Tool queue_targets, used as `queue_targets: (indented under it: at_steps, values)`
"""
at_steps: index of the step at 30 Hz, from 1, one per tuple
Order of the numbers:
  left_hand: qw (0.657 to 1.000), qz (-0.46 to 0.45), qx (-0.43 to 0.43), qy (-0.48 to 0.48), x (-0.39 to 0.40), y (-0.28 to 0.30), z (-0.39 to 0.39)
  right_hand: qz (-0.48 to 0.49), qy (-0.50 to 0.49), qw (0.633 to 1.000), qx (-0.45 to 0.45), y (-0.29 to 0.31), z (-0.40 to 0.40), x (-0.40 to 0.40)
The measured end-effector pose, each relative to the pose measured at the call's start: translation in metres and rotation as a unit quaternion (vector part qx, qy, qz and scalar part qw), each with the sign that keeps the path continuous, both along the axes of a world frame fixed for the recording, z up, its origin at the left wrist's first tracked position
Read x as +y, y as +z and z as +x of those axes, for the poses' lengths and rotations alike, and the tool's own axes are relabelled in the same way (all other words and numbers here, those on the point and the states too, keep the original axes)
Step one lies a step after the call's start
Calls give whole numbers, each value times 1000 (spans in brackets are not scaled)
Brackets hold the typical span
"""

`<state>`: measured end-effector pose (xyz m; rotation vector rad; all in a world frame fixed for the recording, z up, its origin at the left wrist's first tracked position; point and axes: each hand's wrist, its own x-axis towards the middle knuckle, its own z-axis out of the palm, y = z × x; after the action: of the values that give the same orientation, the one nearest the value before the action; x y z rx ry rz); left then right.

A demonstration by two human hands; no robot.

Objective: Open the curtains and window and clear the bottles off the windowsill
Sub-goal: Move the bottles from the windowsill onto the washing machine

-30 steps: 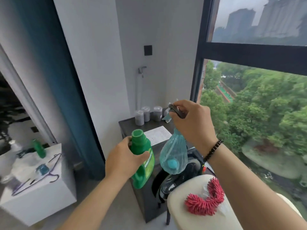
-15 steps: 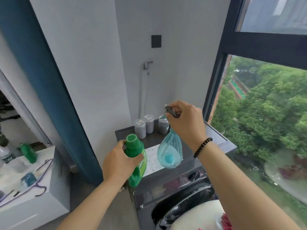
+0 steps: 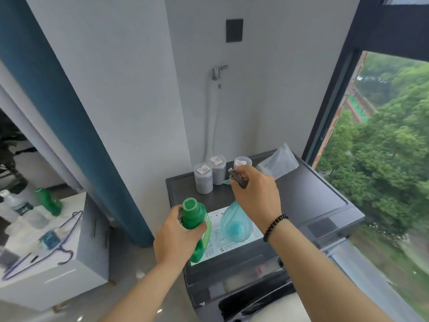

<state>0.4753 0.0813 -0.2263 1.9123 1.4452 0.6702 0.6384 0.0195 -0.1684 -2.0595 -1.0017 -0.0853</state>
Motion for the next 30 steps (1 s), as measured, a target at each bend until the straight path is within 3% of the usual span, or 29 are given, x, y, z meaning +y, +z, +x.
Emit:
queue_targets:
  at_steps: [12, 22, 30]
  values:
    - [998, 14, 33, -47, 1, -21, 3, -10, -5, 1000, 7, -12, -5, 2]
    - [990, 19, 110, -91, 10, -17, 7, -46, 18, 997, 52, -18, 3, 6]
    - [989, 16, 81, -120, 21, -6, 7, -59, 42, 992, 106, -19, 9, 10]
